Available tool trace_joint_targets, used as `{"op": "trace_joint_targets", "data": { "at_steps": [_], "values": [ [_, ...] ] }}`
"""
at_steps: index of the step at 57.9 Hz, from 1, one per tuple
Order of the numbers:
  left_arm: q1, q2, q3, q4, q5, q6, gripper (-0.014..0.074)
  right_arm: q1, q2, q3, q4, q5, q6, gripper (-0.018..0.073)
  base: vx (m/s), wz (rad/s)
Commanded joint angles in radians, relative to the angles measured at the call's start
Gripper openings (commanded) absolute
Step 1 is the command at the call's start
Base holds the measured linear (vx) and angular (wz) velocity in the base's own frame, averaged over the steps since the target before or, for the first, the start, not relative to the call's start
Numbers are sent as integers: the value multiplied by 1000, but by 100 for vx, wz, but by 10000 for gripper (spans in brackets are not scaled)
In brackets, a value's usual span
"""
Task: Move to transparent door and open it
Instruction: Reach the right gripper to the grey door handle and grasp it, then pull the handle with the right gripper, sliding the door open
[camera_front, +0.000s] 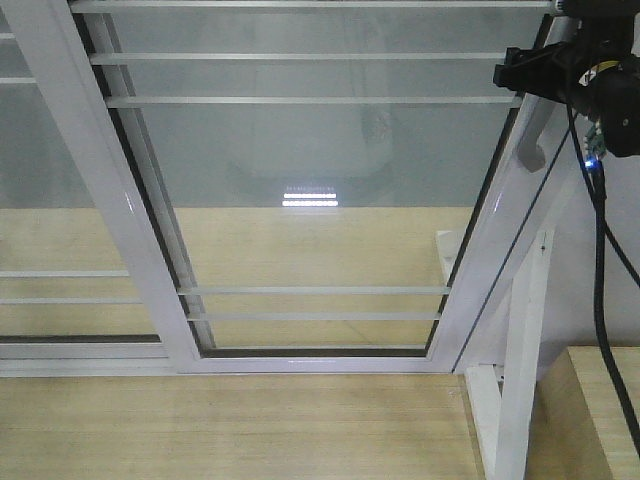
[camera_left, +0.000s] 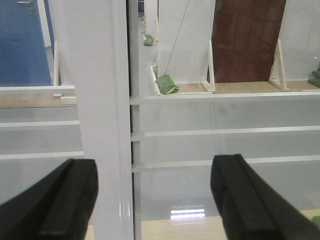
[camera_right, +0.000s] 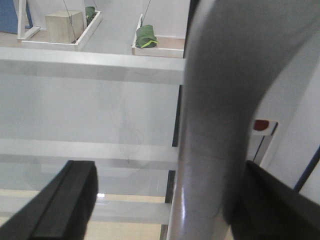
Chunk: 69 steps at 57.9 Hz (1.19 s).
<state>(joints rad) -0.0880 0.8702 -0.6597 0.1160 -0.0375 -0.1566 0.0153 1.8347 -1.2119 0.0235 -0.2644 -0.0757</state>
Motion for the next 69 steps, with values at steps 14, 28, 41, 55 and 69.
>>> {"op": "trace_joint_targets", "data": {
  "at_steps": [14, 28, 41, 55, 69],
  "values": [
    [-4, -7, -38, -4, -75, -1, 573, -3, -41, -40, -3, -119, -9, 136, 0, 0],
    [-4, -7, -38, -4, -75, -1, 573, 25, -41, -39, -3, -113, -2, 21, 0, 0],
    [-4, -7, -38, -4, -74, -1, 573, 86, -41, -39, -4, -115, -3, 27, 0, 0],
    [-4, -7, -38, -4, -73, -1, 573, 149, -41, -39, -3, -124, -3, 30, 0, 0],
    [-4, -7, -38, -4, -73, -1, 565, 221, -41, -39, -3, -138, -3, 30, 0, 0]
  ]
}}
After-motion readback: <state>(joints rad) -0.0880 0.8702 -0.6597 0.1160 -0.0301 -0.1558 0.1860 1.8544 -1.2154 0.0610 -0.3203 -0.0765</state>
